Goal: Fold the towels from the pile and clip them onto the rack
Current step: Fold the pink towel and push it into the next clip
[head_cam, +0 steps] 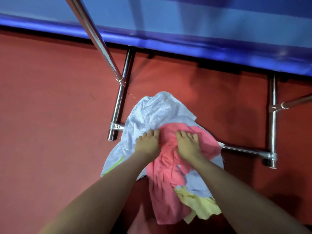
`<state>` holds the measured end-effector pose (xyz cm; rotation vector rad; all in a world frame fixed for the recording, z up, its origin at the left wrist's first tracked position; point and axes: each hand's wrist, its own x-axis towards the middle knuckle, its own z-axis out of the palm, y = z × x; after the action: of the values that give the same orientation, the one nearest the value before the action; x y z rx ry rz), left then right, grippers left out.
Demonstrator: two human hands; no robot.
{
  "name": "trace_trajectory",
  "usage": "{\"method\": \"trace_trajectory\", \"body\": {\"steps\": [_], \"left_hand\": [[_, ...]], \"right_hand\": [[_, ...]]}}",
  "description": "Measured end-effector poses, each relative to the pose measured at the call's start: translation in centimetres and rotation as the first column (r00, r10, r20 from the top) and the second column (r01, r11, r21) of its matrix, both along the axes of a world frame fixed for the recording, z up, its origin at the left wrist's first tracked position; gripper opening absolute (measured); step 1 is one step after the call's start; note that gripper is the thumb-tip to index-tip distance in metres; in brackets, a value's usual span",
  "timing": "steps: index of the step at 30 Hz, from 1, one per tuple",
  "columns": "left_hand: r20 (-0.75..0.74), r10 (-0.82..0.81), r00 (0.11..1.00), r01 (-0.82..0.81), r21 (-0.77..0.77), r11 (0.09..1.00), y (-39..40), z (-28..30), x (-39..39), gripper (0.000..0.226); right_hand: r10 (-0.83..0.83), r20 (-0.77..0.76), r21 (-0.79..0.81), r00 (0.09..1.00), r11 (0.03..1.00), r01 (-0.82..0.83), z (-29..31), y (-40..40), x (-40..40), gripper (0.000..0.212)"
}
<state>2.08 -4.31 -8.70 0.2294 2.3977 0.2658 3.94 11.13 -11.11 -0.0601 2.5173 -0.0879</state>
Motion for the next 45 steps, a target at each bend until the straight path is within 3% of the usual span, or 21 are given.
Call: {"method": "trace_trajectory", "body": {"steps": [4,6,10,13,17,20,23,25,28,31,34,40,45], "left_hand": [[-0.027,0.000,1.000,0.001,0.037,0.999,0.0,0.5,1.0,0.064],[-0.034,-0.004,0.999,0.006,0.036,0.999,0.2,1.6,1.5,0.067],[-0.064,0.009,0.998,-0.002,0.096,0.995,1.3,5.3,2.3,0.059],[-0.124,0.027,0.992,-0.003,0.189,0.982,2.1,9.2,2.7,0.040],[-0.186,0.135,0.973,-0.073,0.305,0.950,2.7,15.1,3.4,0.016],[-0.204,0.280,0.938,-0.175,0.420,0.890,2.7,19.9,4.2,0.021],[-0.290,0.263,0.920,-0.121,0.428,0.896,2.6,24.4,5.0,0.016],[-0.364,0.260,0.894,-0.090,0.423,0.902,2.7,27.4,5.4,0.028],[-0.437,0.249,0.864,-0.046,0.425,0.904,2.8,32.4,6.0,0.015],[-0.558,0.181,0.810,0.058,0.384,0.922,2.8,37.3,6.7,0.015],[-0.588,0.210,0.781,0.059,0.403,0.913,3.2,41.5,7.4,0.016],[-0.524,0.450,0.723,0.010,0.659,0.752,3.7,49.2,9.6,0.013],[-0.677,0.347,0.649,0.219,0.603,0.767,3.5,54.2,12.3,0.031]], "right_hand": [[0.031,-0.294,-0.058,0.955,0.997,-0.050,0.9,0.0,0.4,0.031],[-0.012,-0.362,-0.118,0.932,0.992,-0.033,2.7,0.2,0.7,0.028],[-0.123,-0.381,-0.308,0.916,0.951,-0.001,7.5,0.8,1.6,0.028],[-0.220,-0.367,-0.426,0.904,0.903,0.046,12.0,1.1,1.8,0.033],[-0.241,-0.478,-0.514,0.845,0.856,-0.047,18.0,1.5,2.4,0.032],[-0.280,-0.538,-0.531,0.795,0.845,-0.062,22.8,2.0,2.9,0.026],[-0.326,-0.582,-0.539,0.745,0.841,-0.053,27.8,2.3,3.7,0.029],[-0.377,-0.584,-0.573,0.719,0.819,-0.036,31.0,2.4,4.4,0.027],[-0.453,-0.593,-0.624,0.666,0.781,-0.024,35.6,2.7,5.7,0.025],[-0.524,-0.601,-0.669,0.604,0.743,-0.022,39.7,3.0,7.2,0.027],[-0.520,-0.649,-0.641,0.555,0.767,-0.030,42.8,3.5,8.7,0.028],[-0.520,-0.714,-0.599,0.470,0.801,-0.024,49.2,3.8,10.4,0.024],[-0.607,-0.654,-0.699,0.451,0.713,-0.054,53.7,3.6,11.4,0.023]]}}
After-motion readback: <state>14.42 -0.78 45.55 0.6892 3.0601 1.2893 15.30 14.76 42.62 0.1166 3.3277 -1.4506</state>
